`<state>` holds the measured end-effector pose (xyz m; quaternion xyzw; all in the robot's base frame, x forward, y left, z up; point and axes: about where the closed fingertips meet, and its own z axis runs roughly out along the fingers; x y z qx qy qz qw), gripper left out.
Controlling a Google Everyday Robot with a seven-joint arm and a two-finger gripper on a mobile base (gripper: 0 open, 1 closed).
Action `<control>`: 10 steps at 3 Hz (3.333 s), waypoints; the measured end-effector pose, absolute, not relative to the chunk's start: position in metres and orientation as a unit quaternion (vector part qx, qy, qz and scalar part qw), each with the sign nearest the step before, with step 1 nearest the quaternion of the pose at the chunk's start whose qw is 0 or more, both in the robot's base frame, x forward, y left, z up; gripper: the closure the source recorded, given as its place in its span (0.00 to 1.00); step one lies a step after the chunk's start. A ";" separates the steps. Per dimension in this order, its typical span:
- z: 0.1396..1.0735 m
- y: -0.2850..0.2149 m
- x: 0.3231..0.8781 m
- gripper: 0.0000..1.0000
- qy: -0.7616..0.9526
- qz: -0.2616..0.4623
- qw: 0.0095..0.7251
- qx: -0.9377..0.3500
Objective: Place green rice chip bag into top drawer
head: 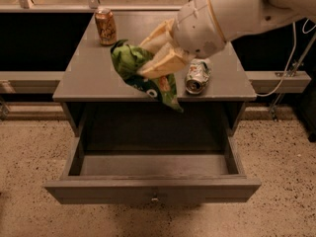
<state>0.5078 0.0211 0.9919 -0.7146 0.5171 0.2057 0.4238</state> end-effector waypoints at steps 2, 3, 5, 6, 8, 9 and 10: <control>0.927 0.016 0.459 1.00 0.534 0.351 0.361 -0.679; 0.877 0.015 0.448 1.00 0.567 0.321 0.311 -0.692; 0.778 -0.027 0.457 1.00 0.658 0.224 0.242 -0.677; 0.734 -0.042 0.493 1.00 0.703 0.147 0.221 -0.660; 0.705 -0.044 0.546 0.65 0.751 0.078 0.204 -0.623; 0.705 -0.044 0.546 0.43 0.752 0.078 0.203 -0.622; 0.704 -0.043 0.545 0.12 0.751 0.078 0.202 -0.623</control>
Offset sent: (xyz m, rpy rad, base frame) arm -0.0688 -0.0049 -0.0943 0.1212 0.4123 0.1508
